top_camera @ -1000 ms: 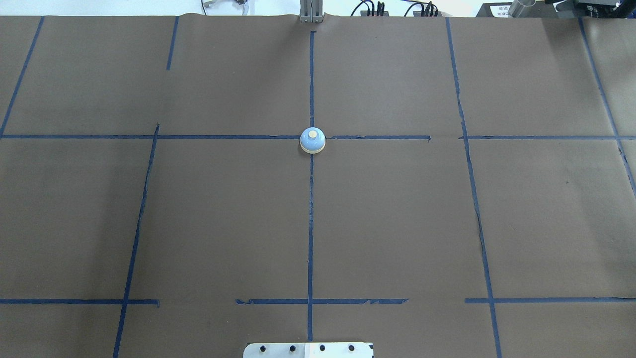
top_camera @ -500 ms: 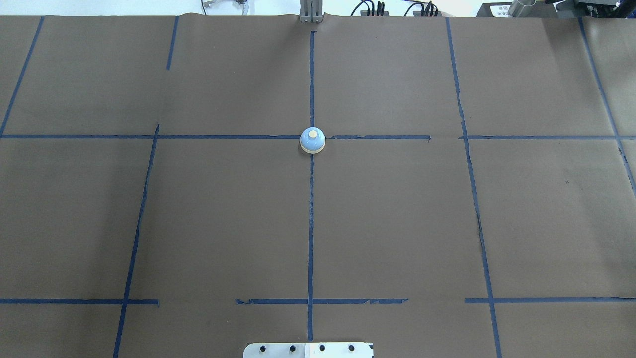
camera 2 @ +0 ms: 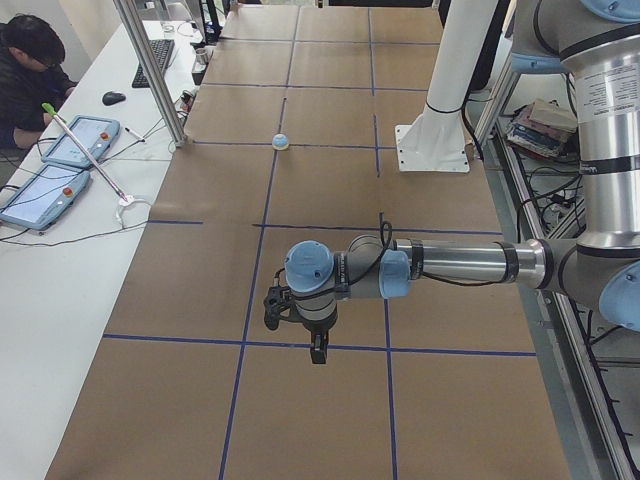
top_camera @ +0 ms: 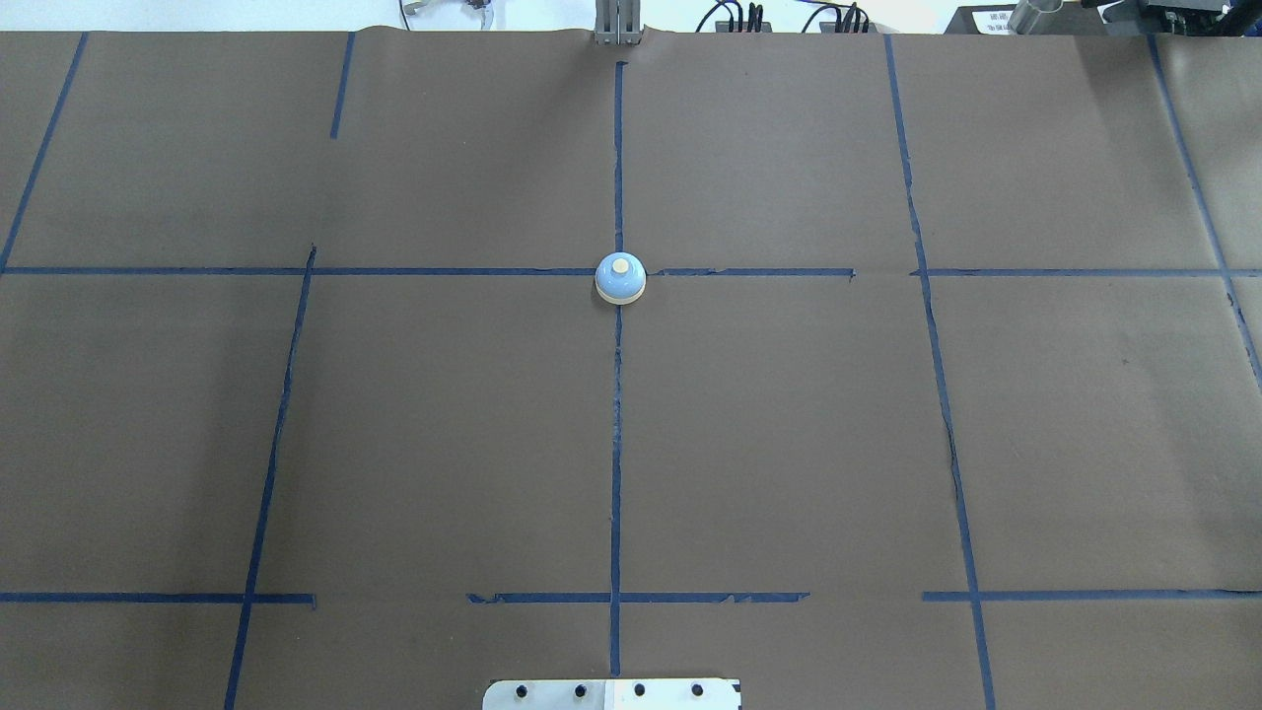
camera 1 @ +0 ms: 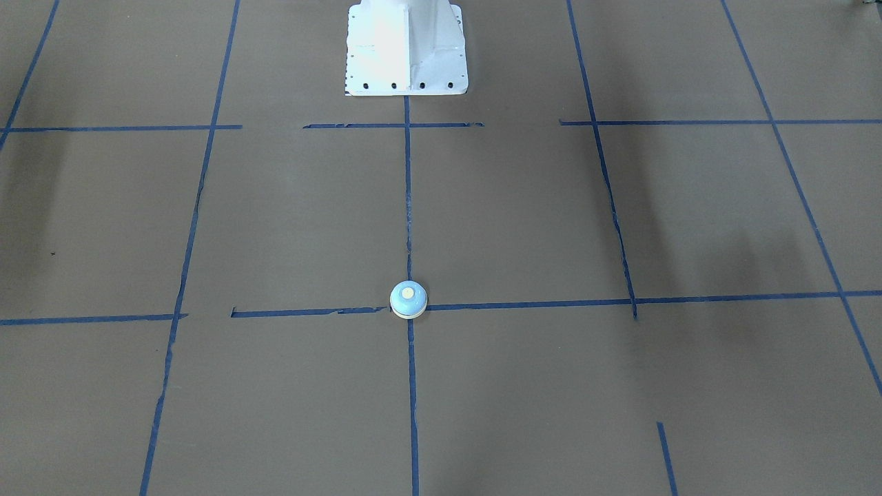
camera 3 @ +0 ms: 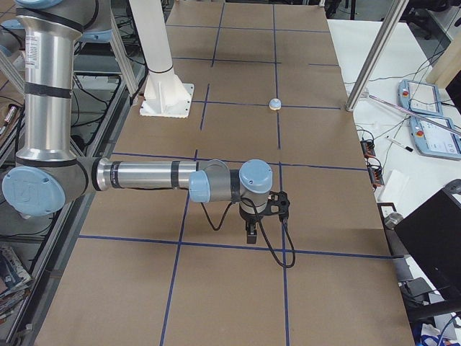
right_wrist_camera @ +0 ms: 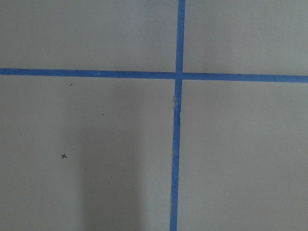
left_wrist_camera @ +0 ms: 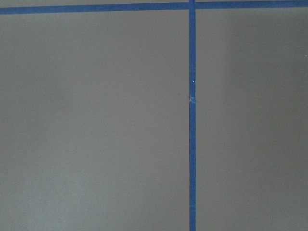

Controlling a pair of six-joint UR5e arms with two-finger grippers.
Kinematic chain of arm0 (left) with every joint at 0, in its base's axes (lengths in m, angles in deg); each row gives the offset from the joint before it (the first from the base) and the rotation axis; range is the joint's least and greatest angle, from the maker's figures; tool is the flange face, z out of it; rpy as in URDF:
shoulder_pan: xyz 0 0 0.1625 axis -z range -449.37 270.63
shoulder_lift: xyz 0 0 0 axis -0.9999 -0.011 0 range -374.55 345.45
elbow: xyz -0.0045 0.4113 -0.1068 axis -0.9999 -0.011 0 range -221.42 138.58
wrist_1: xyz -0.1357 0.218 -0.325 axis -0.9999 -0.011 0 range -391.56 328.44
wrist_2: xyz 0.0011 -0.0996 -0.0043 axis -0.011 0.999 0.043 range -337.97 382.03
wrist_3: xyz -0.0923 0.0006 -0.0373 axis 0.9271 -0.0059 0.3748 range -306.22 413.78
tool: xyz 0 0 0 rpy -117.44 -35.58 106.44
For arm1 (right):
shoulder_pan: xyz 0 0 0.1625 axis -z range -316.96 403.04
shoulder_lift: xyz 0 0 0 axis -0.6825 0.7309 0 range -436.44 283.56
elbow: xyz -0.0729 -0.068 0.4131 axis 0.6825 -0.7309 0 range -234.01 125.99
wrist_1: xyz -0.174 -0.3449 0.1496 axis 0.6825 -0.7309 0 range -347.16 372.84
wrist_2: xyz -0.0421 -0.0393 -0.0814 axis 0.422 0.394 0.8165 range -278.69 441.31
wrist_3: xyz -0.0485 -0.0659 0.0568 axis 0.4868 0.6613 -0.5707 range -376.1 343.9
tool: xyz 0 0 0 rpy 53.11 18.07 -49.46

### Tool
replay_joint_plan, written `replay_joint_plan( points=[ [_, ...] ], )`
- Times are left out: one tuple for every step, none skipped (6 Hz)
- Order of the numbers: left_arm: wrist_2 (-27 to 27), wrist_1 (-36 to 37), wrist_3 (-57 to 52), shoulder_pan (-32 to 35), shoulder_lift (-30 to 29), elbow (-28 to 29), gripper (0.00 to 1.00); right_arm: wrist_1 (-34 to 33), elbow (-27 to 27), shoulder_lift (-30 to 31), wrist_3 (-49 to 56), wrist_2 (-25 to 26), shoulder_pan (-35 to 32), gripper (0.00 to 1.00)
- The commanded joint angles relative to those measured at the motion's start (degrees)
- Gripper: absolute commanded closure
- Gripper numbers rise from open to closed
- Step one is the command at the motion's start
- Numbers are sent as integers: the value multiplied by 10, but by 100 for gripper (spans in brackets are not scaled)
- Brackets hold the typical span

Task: Place and press bell with both arms

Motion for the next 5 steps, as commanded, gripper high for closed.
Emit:
replay_joint_plan(
  points=[
    [0,0,0,0,0,-1,0,0,0,2,0,-1,0,0],
    [0,0,0,0,-1,-1,0,0,0,2,-1,-1,0,0],
    [0,0,0,0,-1,-1,0,0,0,2,0,0,0,0],
    [0,0,0,0,0,-1,0,1,0,2,0,0,1,0],
    [0,0,0,0,0,-2,0,8,-1,2,-2,0,0,0]
  ],
)
